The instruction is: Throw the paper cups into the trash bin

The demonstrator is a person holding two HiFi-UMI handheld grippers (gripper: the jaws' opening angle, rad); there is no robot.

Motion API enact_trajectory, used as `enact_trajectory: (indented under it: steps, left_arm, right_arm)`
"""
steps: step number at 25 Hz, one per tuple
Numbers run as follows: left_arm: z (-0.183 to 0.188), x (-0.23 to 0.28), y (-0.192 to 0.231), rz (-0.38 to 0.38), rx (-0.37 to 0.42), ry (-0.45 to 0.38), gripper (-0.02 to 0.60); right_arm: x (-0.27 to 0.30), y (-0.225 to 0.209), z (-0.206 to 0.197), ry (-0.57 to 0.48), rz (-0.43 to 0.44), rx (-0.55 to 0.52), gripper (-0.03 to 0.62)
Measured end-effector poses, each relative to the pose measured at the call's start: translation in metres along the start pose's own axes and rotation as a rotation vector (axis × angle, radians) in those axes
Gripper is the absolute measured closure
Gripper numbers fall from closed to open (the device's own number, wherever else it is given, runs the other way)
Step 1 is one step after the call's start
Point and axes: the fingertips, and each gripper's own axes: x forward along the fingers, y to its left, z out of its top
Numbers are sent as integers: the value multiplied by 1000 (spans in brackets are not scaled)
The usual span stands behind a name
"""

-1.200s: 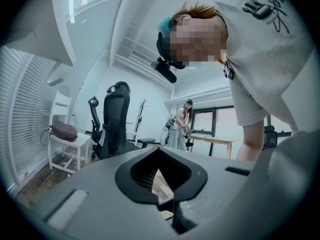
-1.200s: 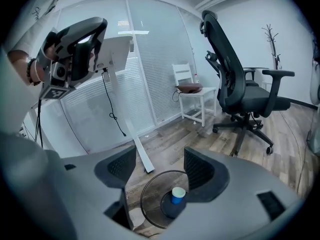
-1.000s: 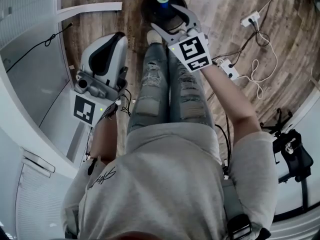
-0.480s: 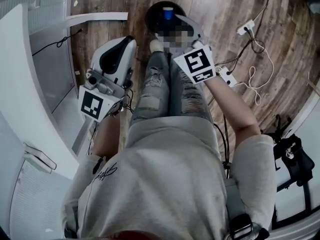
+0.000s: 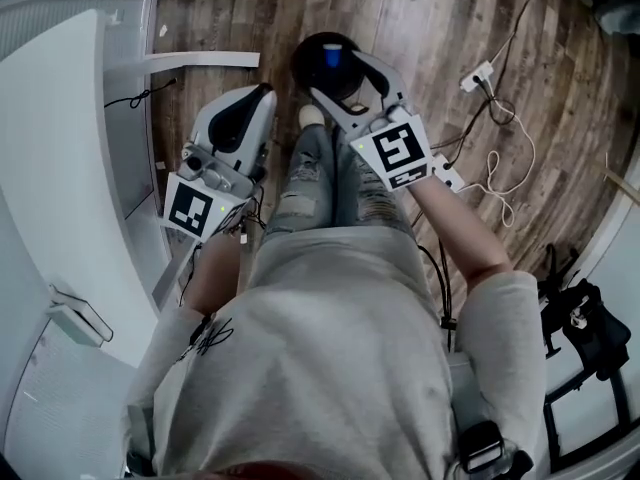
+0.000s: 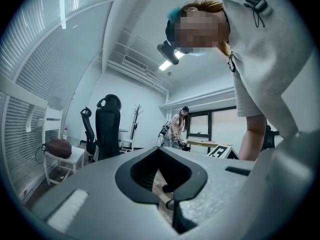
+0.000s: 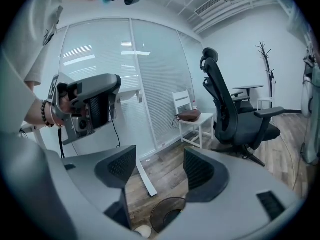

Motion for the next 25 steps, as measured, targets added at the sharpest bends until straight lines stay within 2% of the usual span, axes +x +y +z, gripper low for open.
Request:
enact_trajectory:
  steps: [10,25]
  left_arm:
    - [35,2,-13,-11,31,-24,578]
    - [77,2,-25,-40,79,-43,578]
  right_arm:
    - [-33,11,59,-56,19,21,294]
    - [-75,7,146,-199,-25,-6,295]
